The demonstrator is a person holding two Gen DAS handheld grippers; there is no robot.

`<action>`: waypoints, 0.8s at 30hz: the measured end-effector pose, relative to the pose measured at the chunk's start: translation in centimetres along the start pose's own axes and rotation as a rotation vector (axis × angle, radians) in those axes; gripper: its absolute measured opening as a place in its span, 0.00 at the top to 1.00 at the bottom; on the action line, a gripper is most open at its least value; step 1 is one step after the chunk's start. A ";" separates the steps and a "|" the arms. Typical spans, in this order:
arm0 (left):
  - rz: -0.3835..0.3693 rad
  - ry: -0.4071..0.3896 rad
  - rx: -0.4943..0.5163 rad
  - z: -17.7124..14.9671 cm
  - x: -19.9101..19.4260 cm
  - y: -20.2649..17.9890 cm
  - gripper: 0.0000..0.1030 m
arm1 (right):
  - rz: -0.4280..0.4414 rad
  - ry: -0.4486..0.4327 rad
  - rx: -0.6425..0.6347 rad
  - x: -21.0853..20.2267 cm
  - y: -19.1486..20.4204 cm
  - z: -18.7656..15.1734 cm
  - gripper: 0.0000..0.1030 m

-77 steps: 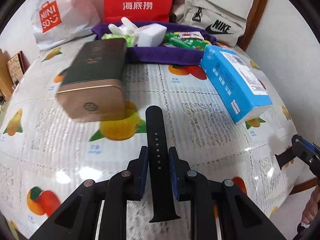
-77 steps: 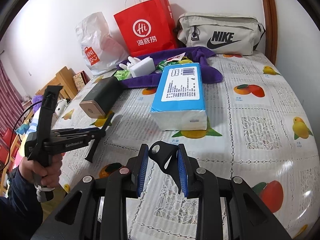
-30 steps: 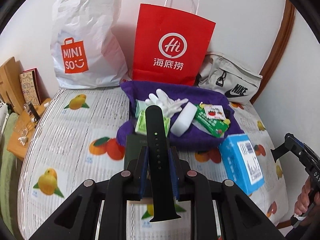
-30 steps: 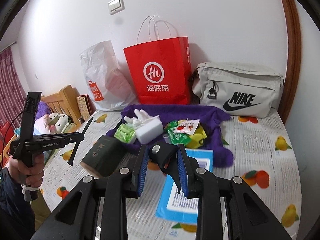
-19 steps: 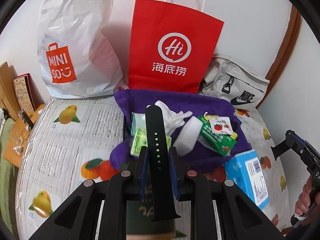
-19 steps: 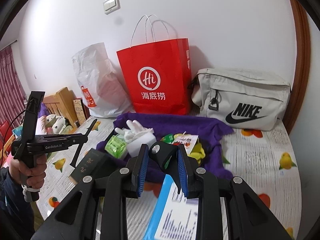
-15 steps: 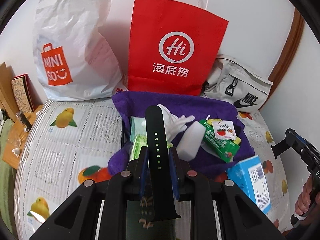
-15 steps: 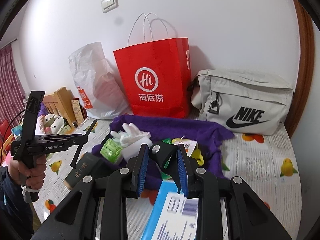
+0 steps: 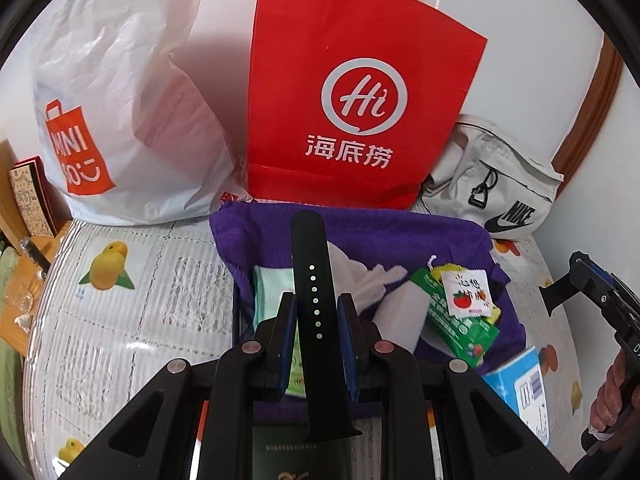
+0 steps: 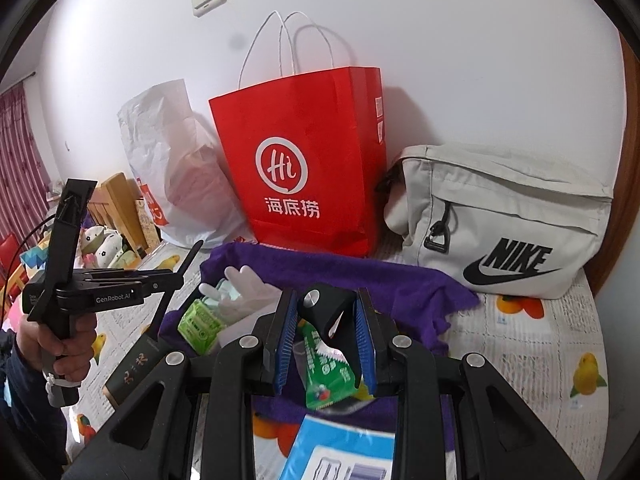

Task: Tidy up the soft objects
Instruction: 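Lower the strap onto the towel and open the left gripper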

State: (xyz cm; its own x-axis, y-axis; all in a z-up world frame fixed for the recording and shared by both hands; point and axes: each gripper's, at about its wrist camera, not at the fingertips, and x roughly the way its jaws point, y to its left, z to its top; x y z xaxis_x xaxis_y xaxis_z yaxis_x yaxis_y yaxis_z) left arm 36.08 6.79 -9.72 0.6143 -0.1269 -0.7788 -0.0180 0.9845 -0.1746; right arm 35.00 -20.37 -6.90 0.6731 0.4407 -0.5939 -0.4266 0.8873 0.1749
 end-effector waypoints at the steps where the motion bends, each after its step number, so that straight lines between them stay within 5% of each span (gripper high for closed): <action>1: 0.000 0.003 -0.002 0.2 0.2 0.1 0.81 | -0.002 0.000 -0.001 0.3 -0.1 0.2 0.72; 24: 0.004 0.096 -0.012 1.4 6.0 1.0 0.81 | -0.035 0.080 0.030 6.4 -2.9 -0.4 0.71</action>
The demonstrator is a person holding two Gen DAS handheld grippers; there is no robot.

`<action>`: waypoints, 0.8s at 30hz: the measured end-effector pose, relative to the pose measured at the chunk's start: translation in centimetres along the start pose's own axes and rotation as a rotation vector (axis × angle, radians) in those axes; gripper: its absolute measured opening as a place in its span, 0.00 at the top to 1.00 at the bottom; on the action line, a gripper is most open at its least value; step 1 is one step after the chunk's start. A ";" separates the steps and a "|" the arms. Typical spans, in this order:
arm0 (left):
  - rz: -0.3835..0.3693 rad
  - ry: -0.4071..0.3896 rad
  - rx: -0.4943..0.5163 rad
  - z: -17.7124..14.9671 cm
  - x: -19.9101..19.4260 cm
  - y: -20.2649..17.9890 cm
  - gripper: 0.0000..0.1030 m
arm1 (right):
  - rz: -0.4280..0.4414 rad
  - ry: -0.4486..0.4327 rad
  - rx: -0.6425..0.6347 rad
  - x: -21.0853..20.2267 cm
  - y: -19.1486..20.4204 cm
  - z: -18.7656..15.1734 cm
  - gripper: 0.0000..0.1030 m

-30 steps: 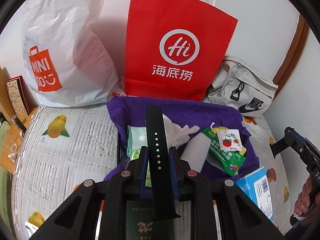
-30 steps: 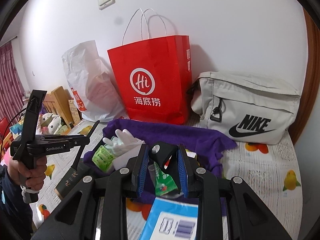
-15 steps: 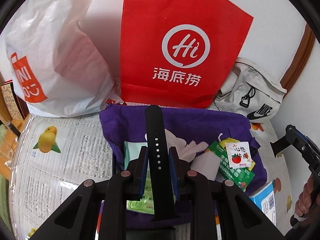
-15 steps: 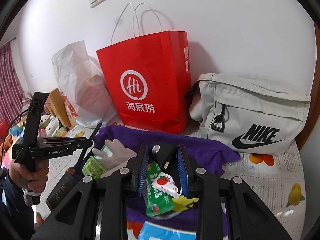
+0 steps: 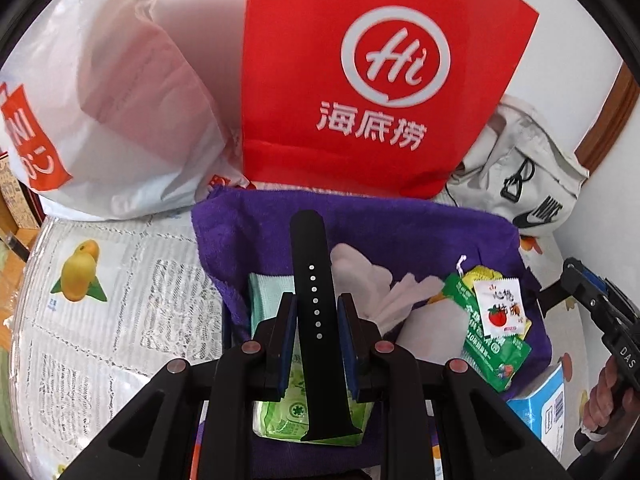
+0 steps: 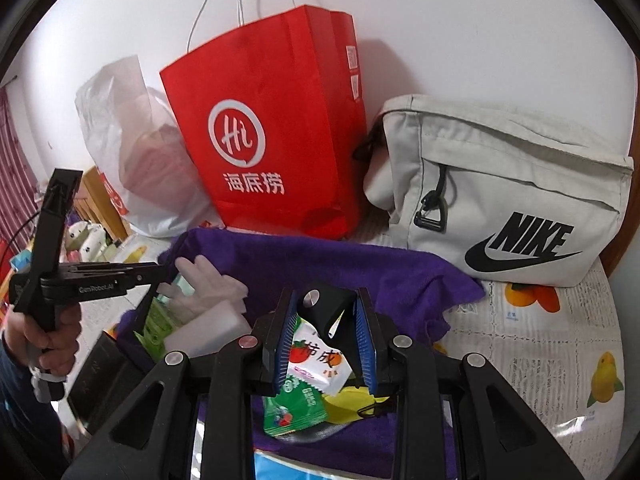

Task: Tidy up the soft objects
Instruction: 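Lower the strap onto the towel and open the left gripper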

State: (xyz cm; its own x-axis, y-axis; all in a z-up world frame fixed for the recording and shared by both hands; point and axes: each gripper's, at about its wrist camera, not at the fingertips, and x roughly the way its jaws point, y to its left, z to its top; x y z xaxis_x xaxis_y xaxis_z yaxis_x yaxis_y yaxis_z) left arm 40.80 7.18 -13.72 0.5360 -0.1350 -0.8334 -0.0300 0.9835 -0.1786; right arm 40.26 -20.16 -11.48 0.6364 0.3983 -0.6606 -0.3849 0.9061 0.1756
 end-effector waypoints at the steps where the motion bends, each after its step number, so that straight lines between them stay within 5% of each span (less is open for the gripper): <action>1: 0.004 0.003 -0.005 0.0 0.2 0.0 0.81 | -0.010 0.006 -0.005 0.2 0.0 -0.1 0.71; 14: 0.005 0.044 -0.023 -0.2 1.7 0.6 0.80 | -0.020 0.067 -0.017 2.5 0.0 -1.0 0.69; 24: -0.010 0.050 -0.047 -0.1 1.6 1.2 0.79 | 0.002 0.112 -0.030 3.5 0.7 -1.4 0.54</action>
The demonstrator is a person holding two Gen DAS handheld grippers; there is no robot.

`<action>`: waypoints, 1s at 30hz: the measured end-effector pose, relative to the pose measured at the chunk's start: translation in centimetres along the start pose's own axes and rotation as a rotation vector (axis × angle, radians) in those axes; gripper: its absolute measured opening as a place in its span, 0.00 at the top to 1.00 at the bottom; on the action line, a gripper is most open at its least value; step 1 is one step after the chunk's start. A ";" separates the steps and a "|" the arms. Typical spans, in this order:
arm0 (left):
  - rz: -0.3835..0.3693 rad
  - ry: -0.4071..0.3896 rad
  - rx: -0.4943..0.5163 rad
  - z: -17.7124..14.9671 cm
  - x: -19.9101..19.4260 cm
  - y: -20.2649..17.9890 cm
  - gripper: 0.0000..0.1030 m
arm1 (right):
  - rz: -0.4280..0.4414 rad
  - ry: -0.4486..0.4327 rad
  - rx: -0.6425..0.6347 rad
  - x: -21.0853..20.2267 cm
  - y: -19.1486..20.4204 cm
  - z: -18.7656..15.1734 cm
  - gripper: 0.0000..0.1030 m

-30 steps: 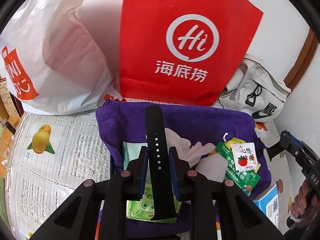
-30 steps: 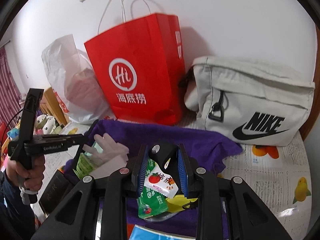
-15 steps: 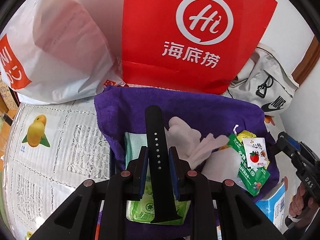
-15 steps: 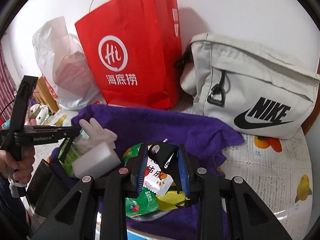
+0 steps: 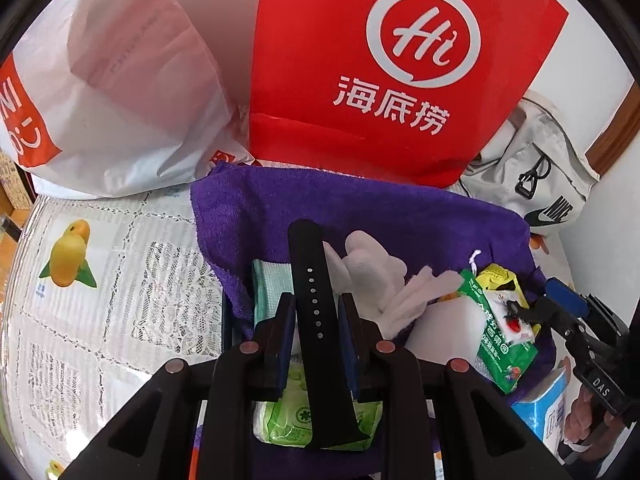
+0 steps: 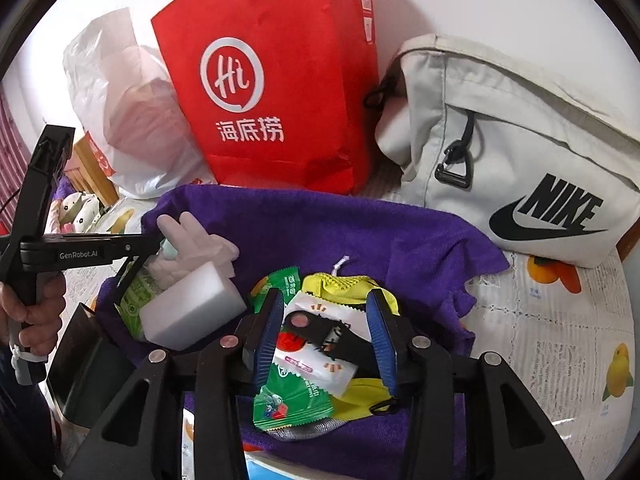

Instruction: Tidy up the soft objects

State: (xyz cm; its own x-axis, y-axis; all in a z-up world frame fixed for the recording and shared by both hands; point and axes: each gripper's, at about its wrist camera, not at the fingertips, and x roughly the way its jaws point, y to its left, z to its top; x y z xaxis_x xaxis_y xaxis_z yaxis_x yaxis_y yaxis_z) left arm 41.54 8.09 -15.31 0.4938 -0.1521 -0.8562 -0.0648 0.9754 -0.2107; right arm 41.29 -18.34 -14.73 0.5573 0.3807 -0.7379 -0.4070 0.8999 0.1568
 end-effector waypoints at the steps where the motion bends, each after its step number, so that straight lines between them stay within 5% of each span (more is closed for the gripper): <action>1: -0.001 0.001 -0.002 0.0 -0.1 0.1 0.78 | -0.005 -0.006 -0.002 -0.1 0.1 0.0 0.49; 5: 0.019 -0.019 0.017 -0.1 -1.1 -0.3 0.59 | -0.009 -0.036 0.011 -1.2 0.1 0.3 0.42; 15: 0.076 -0.085 0.078 -1.3 -6.3 -2.6 0.40 | -0.066 -0.128 0.016 -6.2 1.9 0.8 0.19; 23: 0.058 -0.116 0.087 -5.4 -12.7 -3.5 0.30 | -0.081 -0.166 0.022 -13.3 4.8 -1.6 0.13; 30: 0.114 -0.189 0.132 -11.2 -19.8 -4.9 0.18 | -0.078 -0.200 0.073 -20.2 7.5 -6.4 0.12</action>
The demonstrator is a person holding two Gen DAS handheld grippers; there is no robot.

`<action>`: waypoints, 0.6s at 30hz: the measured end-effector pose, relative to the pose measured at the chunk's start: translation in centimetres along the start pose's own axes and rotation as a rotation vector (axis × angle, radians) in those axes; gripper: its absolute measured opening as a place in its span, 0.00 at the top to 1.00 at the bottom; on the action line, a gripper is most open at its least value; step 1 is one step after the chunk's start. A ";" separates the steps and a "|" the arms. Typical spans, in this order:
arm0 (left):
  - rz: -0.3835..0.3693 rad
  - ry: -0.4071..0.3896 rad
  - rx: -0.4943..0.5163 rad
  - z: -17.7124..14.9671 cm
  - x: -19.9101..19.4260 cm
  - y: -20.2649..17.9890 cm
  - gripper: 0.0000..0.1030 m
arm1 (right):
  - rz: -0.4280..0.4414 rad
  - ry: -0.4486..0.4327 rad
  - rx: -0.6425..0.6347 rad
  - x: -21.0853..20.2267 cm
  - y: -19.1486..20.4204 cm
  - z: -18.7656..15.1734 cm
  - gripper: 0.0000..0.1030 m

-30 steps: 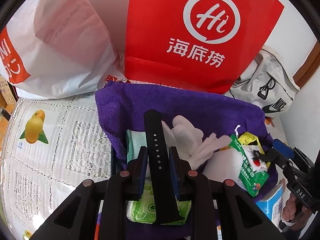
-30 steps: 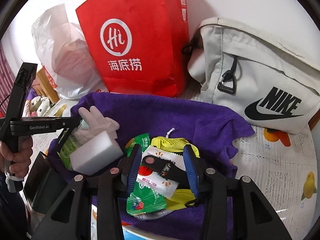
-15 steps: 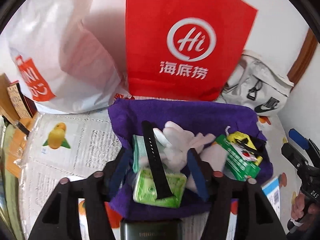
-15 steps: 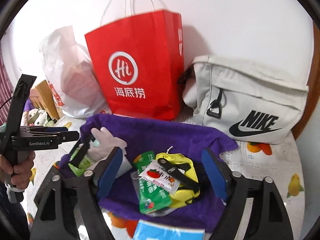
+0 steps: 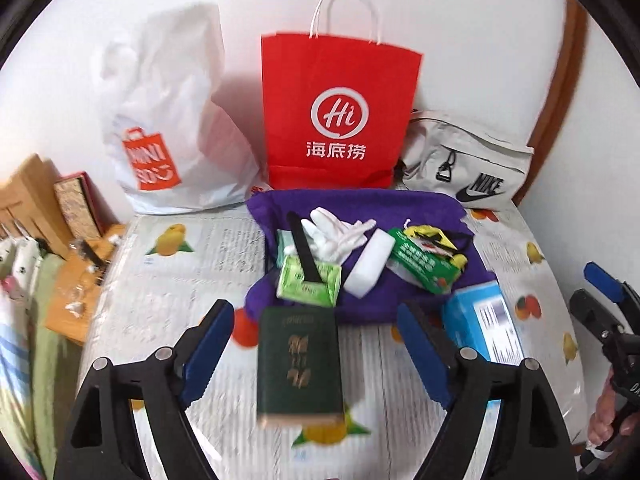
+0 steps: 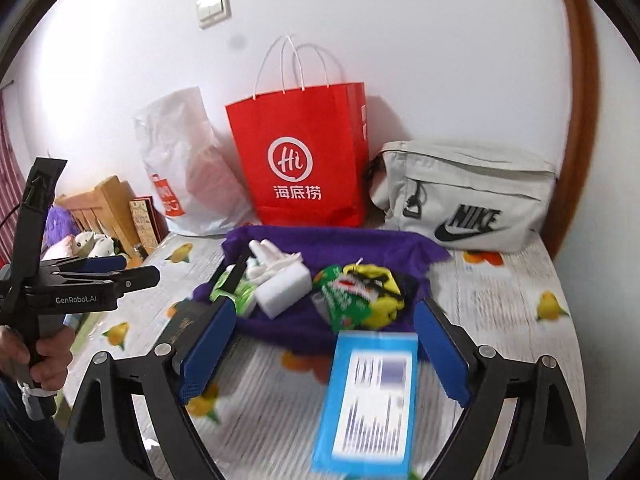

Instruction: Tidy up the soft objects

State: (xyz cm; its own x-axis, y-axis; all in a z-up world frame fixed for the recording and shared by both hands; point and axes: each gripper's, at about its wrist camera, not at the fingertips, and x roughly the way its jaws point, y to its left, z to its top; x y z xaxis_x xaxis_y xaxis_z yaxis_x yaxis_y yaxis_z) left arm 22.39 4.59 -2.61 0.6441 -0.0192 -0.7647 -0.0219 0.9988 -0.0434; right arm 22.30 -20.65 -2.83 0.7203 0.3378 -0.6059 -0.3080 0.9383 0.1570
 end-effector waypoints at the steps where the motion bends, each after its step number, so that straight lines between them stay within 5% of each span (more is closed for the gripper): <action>1: 0.005 -0.009 0.001 -0.7 -1.0 -0.1 0.17 | -0.006 -0.012 0.013 -1.5 0.2 -0.7 0.10; 6: -0.021 -0.031 -0.005 -4.2 -5.3 -0.8 0.12 | -0.048 -0.054 0.043 -6.9 0.9 -3.2 0.00; 18: -0.049 -0.110 0.027 -11.0 -12.9 -3.0 0.09 | -0.121 -0.097 0.115 -16.4 2.5 -9.2 0.00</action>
State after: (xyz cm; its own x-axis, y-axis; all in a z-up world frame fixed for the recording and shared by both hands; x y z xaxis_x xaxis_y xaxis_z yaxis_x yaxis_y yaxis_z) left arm 5.79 1.33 0.31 0.7240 -0.0648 -0.6868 0.0319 0.9977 -0.0606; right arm 3.96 -24.58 0.29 0.8063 0.2220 -0.5483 -0.1462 0.9729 0.1789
